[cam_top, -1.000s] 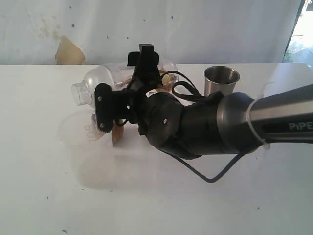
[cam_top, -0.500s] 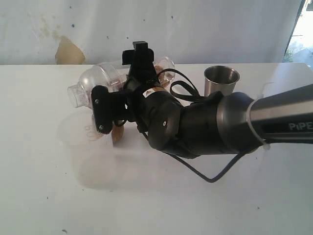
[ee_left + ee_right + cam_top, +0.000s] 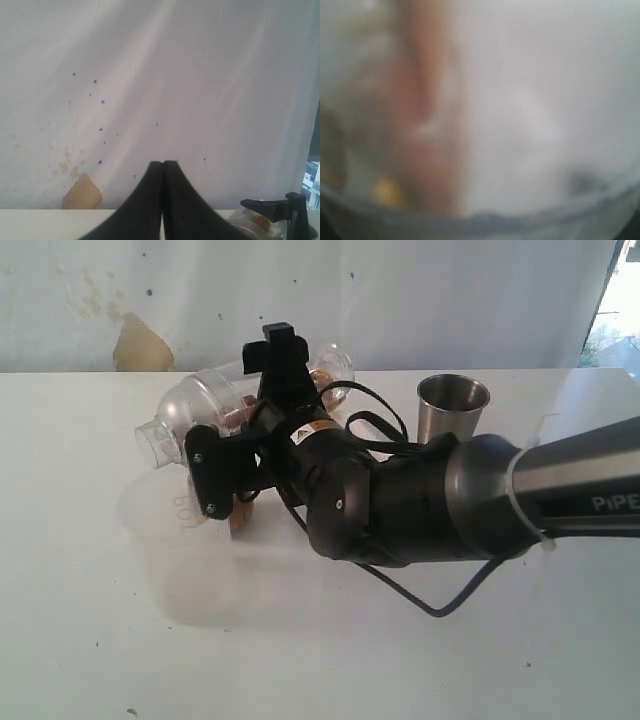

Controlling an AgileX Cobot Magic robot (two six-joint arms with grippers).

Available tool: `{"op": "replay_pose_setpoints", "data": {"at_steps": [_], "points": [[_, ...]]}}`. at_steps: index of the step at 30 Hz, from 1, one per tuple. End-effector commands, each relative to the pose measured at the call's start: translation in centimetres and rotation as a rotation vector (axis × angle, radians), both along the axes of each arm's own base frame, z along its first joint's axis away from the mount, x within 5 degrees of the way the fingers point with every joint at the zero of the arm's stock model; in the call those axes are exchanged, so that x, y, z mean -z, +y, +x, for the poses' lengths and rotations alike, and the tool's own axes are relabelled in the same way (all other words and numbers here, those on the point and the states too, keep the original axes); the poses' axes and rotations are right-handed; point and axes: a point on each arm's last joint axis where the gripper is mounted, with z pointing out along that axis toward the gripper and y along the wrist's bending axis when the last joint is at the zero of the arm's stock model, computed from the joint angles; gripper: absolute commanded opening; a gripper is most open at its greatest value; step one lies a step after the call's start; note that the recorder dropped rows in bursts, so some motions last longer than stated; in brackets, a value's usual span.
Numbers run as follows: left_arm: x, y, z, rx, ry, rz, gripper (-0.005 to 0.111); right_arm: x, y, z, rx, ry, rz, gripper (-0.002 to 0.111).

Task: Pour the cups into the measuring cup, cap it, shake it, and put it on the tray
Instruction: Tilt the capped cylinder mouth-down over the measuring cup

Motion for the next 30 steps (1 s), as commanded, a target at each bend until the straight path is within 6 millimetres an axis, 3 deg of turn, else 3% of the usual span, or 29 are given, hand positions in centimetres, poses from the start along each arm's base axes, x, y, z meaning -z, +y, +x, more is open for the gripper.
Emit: {"op": "replay_pose_setpoints", "data": {"at_steps": [1,30], "points": [[0.03,0.03,-0.07,-0.002,-0.007,-0.006,0.0,-1.17,-0.89,0.61,0.037,-0.087,-0.009,0.0],[0.03,0.03,-0.07,-0.002,-0.007,-0.006,0.0,-1.29,-1.74,1.51,0.016,-0.134,-0.066,0.0]]}}
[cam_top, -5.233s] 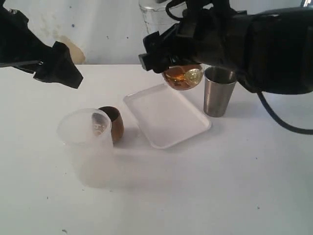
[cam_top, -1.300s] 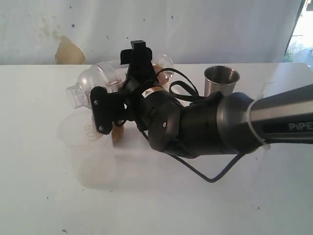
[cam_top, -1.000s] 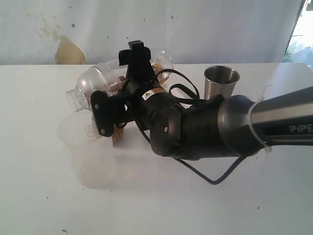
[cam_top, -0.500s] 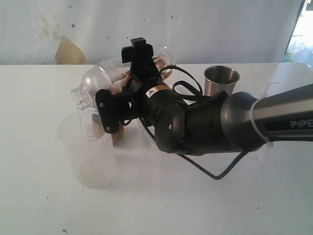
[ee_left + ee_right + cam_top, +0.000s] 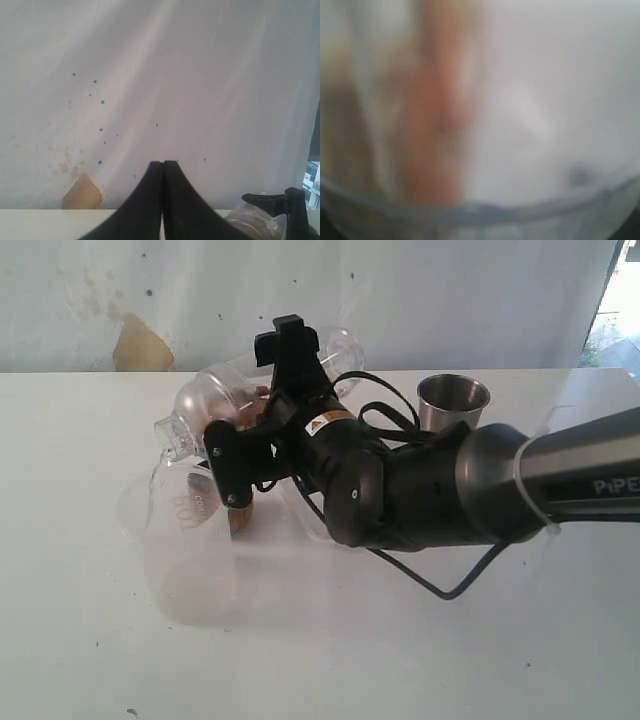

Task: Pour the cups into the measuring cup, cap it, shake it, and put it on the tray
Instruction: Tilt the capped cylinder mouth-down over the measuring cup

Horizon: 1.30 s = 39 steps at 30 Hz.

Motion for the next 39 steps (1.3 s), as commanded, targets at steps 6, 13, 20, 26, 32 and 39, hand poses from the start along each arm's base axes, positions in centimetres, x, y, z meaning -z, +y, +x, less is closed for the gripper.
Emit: {"op": "replay_pose_setpoints", "data": {"at_steps": [6,13,20,26,32,39], "points": [[0.0,0.0,-0.1,-0.002,-0.007,-0.006,0.0,-1.5,-0.2,0.2,-0.027,-0.126,-0.049,0.0],[0.1,0.0,-0.1,-0.001,-0.004,-0.005,0.0,-1.9,-0.2,0.2,-0.027,-0.166,-0.054,0.0],[0.1,0.0,-0.1,-0.001,-0.002,-0.005,0.0,-1.8,-0.8,0.7,-0.009,-0.16,-0.056,0.0],[0.1,0.0,-0.1,-0.001,-0.002,-0.005,0.0,-1.8,-1.1,0.9,-0.005,-0.167,-0.062,0.0],[0.1,0.0,-0.1,-0.001,-0.002,-0.005,0.0,-2.0,-0.9,0.8,-0.035,-0.188,-0.086,0.0],[0.1,0.0,-0.1,-0.001,-0.002,-0.005,0.0,-2.0,-1.6,1.3,-0.009,-0.191,-0.085,0.0]]}}
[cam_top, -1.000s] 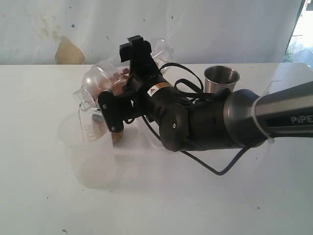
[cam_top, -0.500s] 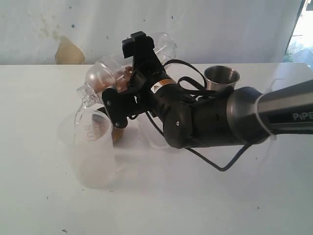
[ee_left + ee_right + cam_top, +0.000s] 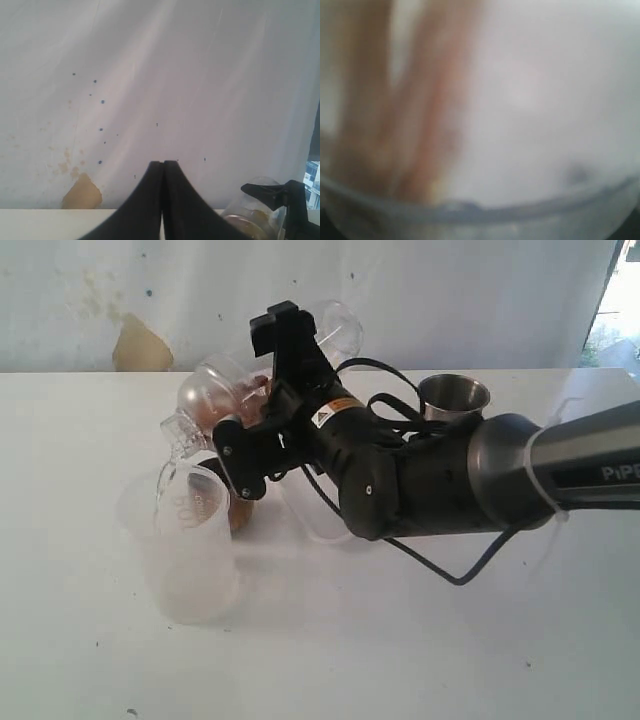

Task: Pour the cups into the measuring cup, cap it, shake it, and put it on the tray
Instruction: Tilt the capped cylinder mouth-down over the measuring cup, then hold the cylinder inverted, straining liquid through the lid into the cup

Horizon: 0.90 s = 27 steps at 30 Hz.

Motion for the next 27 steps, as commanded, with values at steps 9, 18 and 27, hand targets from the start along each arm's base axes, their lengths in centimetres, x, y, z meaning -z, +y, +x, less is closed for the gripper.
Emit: {"op": "replay_pose_setpoints", "data": {"at_steps": [9,18,27], "points": [[0.08,0.03,-0.06,-0.001,-0.002,-0.005,0.0,-1.38,-1.12,0.56,0.043,-0.094,0.006,0.0],[0.08,0.03,-0.06,-0.001,-0.002,-0.005,0.0,-1.45,-1.3,0.71,0.038,-0.106,-0.006,0.0],[0.08,0.03,-0.06,-0.001,-0.002,-0.005,0.0,-1.5,-1.7,0.96,0.048,-0.112,-0.009,0.0]]}}
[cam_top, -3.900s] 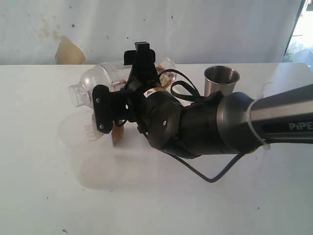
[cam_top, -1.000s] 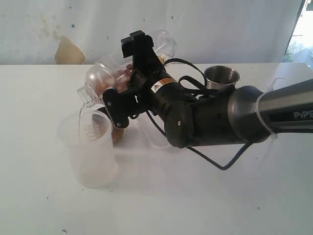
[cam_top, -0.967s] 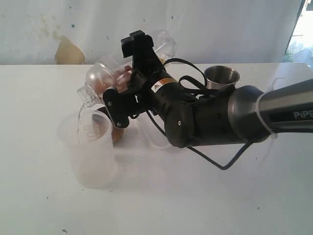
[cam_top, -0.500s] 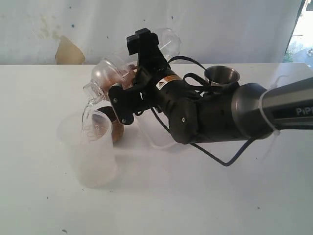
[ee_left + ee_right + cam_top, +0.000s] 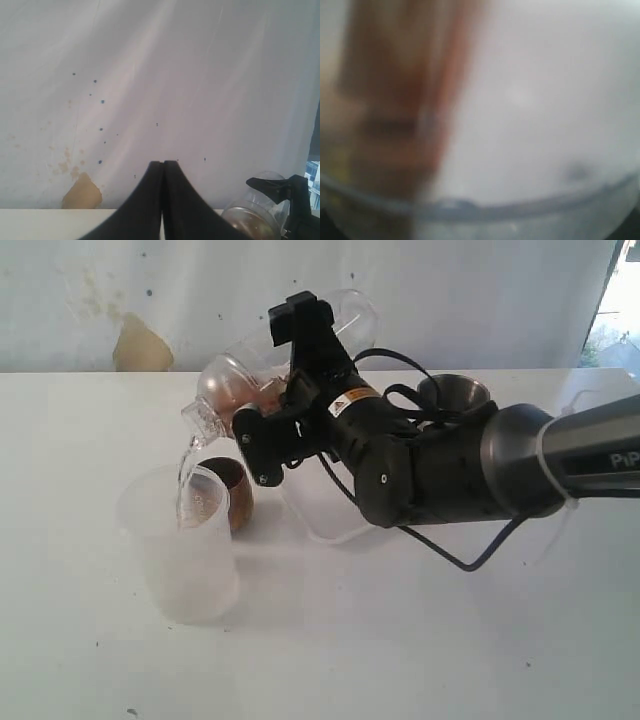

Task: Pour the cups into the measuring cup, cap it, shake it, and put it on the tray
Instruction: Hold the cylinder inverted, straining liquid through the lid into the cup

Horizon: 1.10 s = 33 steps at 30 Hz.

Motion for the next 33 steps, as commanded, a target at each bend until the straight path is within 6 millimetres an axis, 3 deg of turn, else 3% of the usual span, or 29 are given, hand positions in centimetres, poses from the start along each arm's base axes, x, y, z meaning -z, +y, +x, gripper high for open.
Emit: {"op": "replay_pose_setpoints", "data": {"at_steps": [1,33], "points": [[0.1,0.0,-0.1,-0.001,-0.002,-0.005,0.0,-1.3,-0.4,0.1,0.02,-0.084,0.004,0.0],[0.1,0.0,-0.1,-0.001,0.0,-0.004,0.0,-2.4,0.8,-0.5,-0.11,-0.257,-0.106,0.0]]}}
